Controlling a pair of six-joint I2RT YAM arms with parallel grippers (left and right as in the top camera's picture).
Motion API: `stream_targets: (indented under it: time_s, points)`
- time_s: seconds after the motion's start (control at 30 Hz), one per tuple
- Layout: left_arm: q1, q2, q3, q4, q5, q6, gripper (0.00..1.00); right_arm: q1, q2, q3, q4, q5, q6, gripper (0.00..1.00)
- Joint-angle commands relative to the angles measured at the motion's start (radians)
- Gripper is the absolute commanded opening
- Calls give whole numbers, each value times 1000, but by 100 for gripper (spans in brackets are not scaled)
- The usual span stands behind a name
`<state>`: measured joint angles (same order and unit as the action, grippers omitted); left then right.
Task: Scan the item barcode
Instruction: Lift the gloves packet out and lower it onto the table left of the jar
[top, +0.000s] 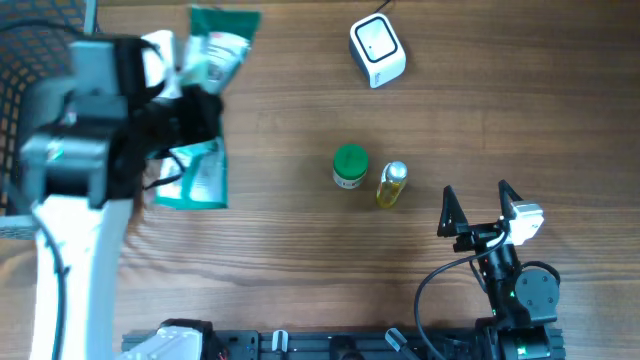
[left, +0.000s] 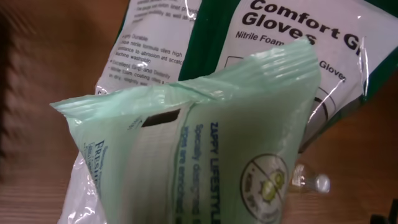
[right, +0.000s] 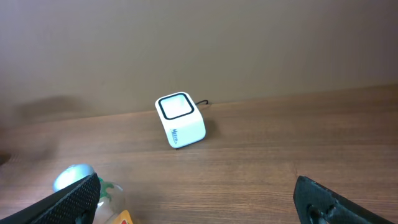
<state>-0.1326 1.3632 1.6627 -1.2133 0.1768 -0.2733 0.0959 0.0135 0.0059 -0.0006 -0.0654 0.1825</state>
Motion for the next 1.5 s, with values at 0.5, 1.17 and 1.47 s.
stream_targets:
  time_s: [0.5, 1.17, 1.47]
  points:
    - [-106, 137, -330, 196, -113, -260, 4, 3, -6, -1, 3, 13, 7, 100]
    - [-148, 289, -636, 575, -328, -341, 4, 3, -6, -1, 3, 13, 7, 100]
    - [-214, 313, -636, 597, -327, -341, 6, 3, -6, -1, 3, 13, 7, 100]
